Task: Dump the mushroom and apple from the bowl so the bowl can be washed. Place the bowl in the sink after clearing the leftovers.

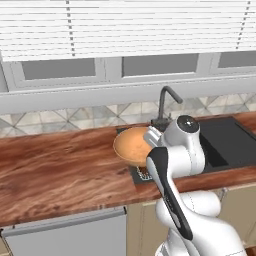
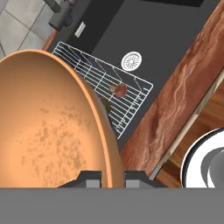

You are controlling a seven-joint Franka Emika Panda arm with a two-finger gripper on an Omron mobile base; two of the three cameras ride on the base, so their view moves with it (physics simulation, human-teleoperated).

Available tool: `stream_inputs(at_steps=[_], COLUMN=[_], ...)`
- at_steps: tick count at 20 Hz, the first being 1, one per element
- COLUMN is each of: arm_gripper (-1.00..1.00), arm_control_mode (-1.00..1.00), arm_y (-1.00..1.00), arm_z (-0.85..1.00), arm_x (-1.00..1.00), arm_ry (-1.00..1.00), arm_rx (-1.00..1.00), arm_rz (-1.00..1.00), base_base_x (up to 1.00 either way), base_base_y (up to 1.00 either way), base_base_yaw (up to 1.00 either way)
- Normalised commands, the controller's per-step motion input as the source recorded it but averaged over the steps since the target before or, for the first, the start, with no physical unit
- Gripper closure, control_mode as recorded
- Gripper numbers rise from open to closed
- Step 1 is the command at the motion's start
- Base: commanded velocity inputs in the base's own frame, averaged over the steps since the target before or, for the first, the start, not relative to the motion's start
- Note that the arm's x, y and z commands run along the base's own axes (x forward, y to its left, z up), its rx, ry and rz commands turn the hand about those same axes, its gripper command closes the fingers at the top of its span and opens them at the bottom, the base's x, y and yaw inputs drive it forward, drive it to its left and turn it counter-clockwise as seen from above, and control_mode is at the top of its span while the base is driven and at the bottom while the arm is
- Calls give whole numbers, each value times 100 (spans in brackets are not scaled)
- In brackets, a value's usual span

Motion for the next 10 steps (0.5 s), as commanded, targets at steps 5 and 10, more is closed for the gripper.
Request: stream_inputs(at_steps=[5, 10], arm_gripper=[100, 100], arm_control_mode=[100, 100], arm_y=[0, 0], arm_z=[0, 0], arm_x=[0, 0], arm_ry=[0, 0], arm_rx=[0, 0], arm_rz=[0, 0], base_base_x=[-1, 0], base_base_y=[-74, -72], base_base_yaw=[-3, -1])
